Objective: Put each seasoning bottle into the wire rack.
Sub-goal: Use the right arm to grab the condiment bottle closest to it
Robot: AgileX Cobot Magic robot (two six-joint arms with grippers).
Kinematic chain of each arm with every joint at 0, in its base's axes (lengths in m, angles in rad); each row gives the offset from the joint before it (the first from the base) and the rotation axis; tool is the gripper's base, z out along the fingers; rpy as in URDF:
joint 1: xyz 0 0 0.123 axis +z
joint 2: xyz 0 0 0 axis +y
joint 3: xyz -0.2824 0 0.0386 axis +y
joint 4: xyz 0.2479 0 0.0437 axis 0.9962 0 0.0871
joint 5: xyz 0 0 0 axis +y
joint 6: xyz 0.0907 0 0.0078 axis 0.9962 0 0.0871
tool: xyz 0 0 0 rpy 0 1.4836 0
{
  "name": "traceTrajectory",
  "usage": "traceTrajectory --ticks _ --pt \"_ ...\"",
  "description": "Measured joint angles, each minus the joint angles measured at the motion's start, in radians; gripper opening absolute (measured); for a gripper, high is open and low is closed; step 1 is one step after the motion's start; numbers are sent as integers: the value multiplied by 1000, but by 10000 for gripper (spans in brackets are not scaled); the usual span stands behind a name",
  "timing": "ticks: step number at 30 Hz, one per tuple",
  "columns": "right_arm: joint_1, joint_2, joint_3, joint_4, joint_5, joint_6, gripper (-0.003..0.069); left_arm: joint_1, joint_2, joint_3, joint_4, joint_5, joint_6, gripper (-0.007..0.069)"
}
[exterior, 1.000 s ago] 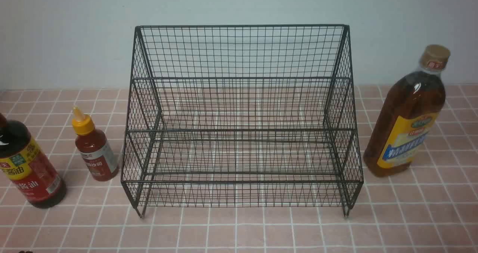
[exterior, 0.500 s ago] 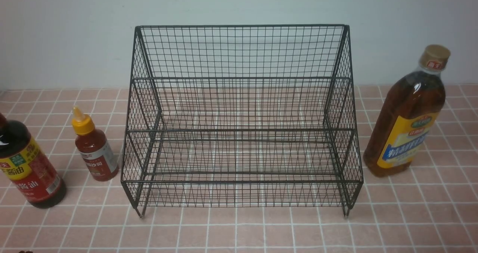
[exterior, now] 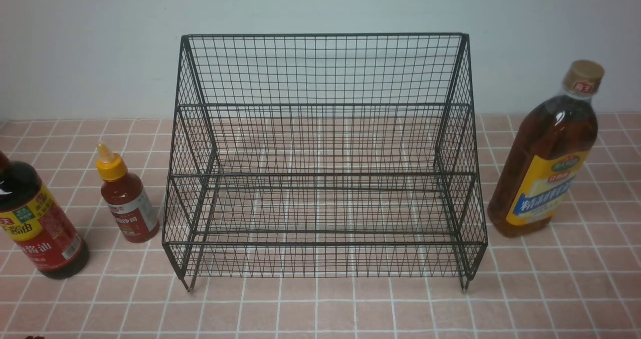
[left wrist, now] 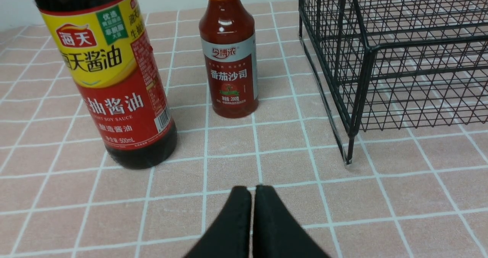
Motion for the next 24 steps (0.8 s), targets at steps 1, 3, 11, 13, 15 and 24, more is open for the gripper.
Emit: traceTrajectory --ticks 1,3,11,13,15,24 --pt "0 0 2 8 -11 0 -15 0 0 0 0 0 0 -7" --pt "0 0 7 43 -57 0 -15 0 0 0 0 0 0 -7" --pt "0 0 9 260 -370 16 -15 0 0 0 0 0 0 -7" --pt "0 0 9 259 -382 19 -15 0 0 0 0 0 0 -7" --pt "0 0 9 254 -382 19 -15 0 0 0 0 0 0 -7" --pt "0 47 -10 249 -629 138 -15 0 0 0 0 0 0 -7"
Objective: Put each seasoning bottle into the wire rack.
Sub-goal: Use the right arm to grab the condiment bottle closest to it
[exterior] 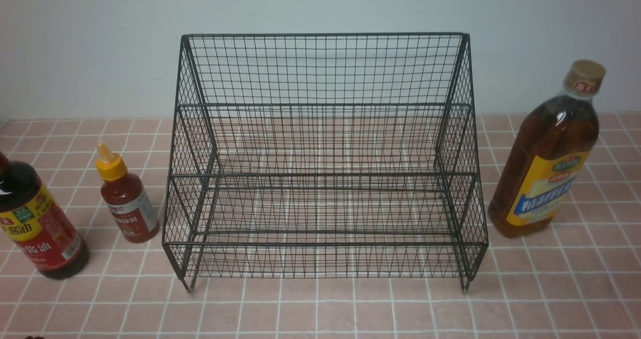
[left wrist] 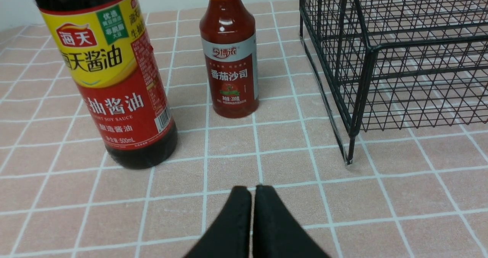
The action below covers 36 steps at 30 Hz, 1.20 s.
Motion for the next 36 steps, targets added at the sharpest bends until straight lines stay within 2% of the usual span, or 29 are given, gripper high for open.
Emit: traceTrajectory --ticks 4,9,11,14,17,18,19,22,33,36 --pt "0 160 -119 -60 -48 -36 -5 0 0 0 0 0 0 -7" --pt "0 453 -290 -173 -146 -40 64 0 0 0 0 0 0 -7" --pt "0 589 -370 -270 -199 3 129 0 0 0 0 0 0 -7" --pt "0 749 -442 -344 -256 72 225 0 0 0 0 0 0 -7" --pt "0 911 -499 -369 -317 99 331 0 0 0 0 0 0 -7" --pt "0 931 -505 -369 -320 100 338 0 0 0 0 0 0 -7" --pt "0 1008 -527 -374 -349 104 385 0 0 0 0 0 0 -7" --pt "0 1124 -571 -377 -383 105 444 0 0 0 0 0 0 -7" --pt "0 1418 -671 -395 -410 96 465 0 0 0 0 0 0 -7" --pt "0 1461 -673 -416 -411 96 423 0 0 0 0 0 0 -7"
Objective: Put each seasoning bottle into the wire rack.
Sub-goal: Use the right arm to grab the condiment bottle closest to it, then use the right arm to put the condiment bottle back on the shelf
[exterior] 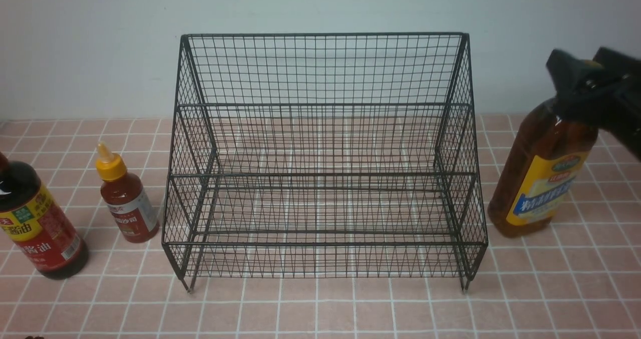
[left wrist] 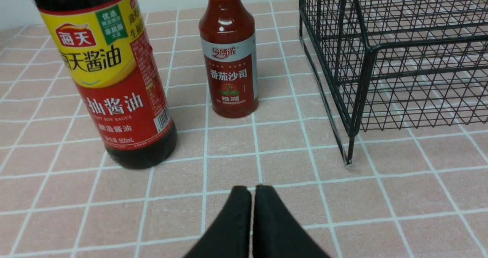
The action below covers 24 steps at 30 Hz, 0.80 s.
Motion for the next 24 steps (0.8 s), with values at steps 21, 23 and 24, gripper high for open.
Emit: traceTrajectory --ticks 21,23,24 --pt "25 -371 -211 -24 291 79 313 0 0 0 0 0 0 -7" --pt "57 -395 -255 -55 290 140 313 0 0 0 0 0 0 -7" --pt "93 -401 -288 -91 290 191 313 0 0 0 0 0 0 -7"
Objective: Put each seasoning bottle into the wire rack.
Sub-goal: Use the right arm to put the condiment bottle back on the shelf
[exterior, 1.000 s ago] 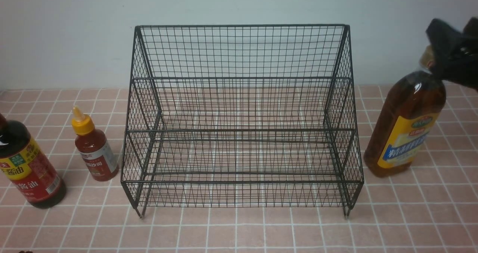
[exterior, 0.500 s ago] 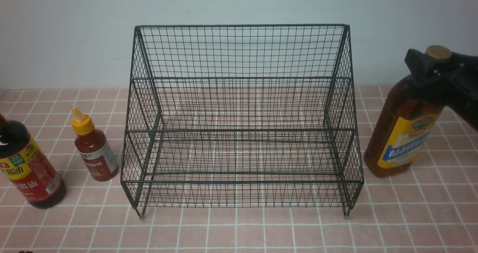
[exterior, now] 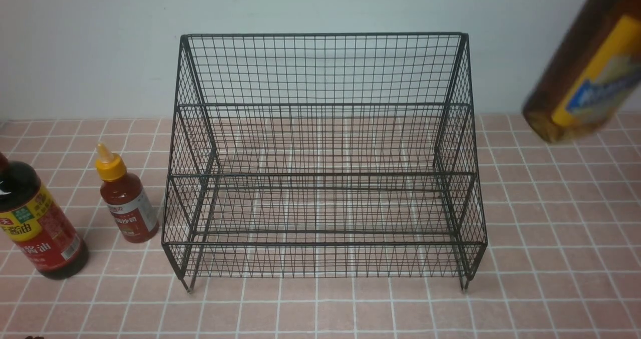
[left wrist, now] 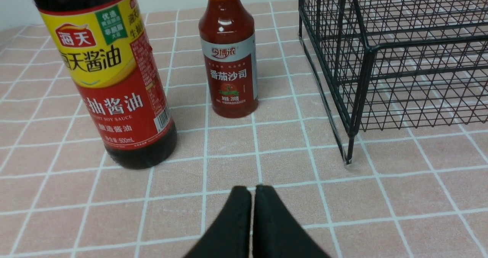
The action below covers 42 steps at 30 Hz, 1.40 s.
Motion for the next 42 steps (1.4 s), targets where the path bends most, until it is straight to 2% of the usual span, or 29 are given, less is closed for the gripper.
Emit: traceTrajectory --ticks 2,6,14,26,36,42 --pt "22 0 -22 -28 0 37 313 0 0 0 0 0 0 -7" --pt "129 24 -90 -103 3 124 313 0 0 0 0 0 0 -7" --pt "236 155 -141 -110 4 149 313 0 0 0 0 0 0 -7" --pt "248 367 -201 -104 29 132 313 0 0 0 0 0 0 -7" --pt "248 380 -216 -54 73 11 313 0 0 0 0 0 0 -7" --pt "248 380 -230 -25 130 7 313 0 0 0 0 0 0 -7"
